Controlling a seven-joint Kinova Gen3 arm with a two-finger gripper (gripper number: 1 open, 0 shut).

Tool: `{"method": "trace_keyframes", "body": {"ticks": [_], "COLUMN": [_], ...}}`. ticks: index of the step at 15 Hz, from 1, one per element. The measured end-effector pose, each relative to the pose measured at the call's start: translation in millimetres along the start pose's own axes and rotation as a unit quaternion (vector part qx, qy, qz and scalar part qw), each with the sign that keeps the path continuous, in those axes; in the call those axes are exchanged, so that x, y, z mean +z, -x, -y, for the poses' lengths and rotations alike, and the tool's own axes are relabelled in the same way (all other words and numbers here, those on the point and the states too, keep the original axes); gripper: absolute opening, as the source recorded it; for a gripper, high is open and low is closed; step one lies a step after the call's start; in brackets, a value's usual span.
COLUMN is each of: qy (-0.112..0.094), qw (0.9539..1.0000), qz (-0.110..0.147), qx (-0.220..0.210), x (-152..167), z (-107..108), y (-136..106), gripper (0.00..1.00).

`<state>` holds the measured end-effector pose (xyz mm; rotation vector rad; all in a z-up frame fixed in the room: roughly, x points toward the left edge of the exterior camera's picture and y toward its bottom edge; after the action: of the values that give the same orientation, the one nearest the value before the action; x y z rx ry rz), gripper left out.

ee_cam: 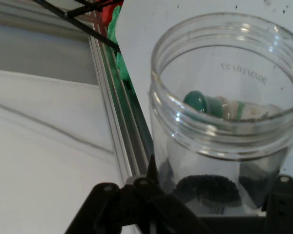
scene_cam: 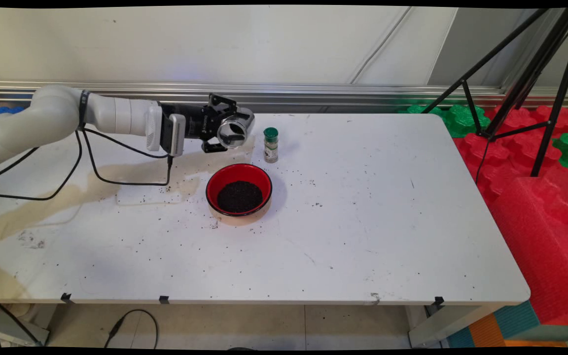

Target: Pour the black seasoning powder in the red bowl

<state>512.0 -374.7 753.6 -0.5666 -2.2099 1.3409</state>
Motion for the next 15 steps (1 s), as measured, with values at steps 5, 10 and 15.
{"method": "trace_keyframes", "body": {"ticks": [5, 10, 15], "qy": [-0.010, -0.022, -0.033], "qw": [0.9971, 0.9887, 0.9778], "qz": [0.003, 0.008, 0.010], "qx": [0.075, 0.148, 0.207], "x": [0.4, 0.1, -0.2], "z": [-2.9, -4.1, -4.1], "y": [-4.5, -8.0, -11.1], "gripper": [0.00, 0.00, 0.00]}}
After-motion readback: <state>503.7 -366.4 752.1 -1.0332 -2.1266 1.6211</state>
